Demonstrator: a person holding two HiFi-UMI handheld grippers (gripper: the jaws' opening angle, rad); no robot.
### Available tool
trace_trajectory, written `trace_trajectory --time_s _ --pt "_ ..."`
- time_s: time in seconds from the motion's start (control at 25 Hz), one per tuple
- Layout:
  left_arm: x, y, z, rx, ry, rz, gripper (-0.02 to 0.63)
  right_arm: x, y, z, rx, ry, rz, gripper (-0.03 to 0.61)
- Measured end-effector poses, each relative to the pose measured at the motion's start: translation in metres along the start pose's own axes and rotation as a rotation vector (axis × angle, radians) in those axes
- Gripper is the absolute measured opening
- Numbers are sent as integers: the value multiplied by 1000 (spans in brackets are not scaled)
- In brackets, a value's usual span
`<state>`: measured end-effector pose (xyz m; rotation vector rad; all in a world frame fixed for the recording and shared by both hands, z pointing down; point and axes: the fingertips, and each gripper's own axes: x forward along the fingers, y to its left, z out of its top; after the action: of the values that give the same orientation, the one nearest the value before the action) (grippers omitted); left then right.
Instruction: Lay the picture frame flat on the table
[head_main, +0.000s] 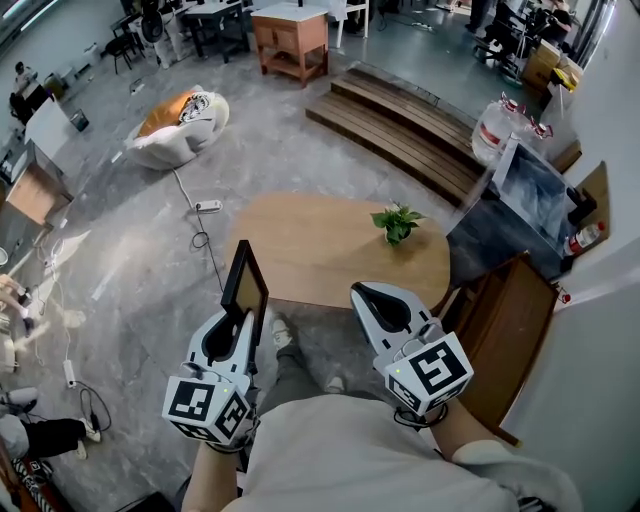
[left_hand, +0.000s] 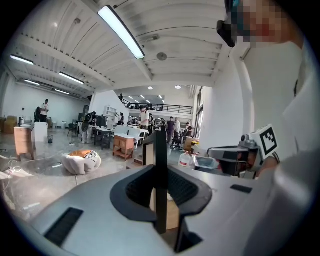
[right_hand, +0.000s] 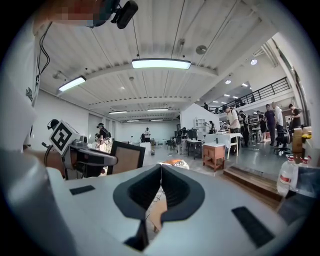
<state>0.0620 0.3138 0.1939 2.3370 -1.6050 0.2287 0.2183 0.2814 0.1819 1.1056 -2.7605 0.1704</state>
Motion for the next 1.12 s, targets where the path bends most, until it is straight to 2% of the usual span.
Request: trace_trajectory --time_s 0.52,0.92,1.12 --pt "52 49 5 -13 13 13 67 64 -33 -7 1 42 -5 -3" --pt "108 124 23 -34 51 7 69 157 -63 -2 3 91 -9 -3" --pt "142 171 37 -39 68 -21 69 212 -72 3 12 126 -30 -3"
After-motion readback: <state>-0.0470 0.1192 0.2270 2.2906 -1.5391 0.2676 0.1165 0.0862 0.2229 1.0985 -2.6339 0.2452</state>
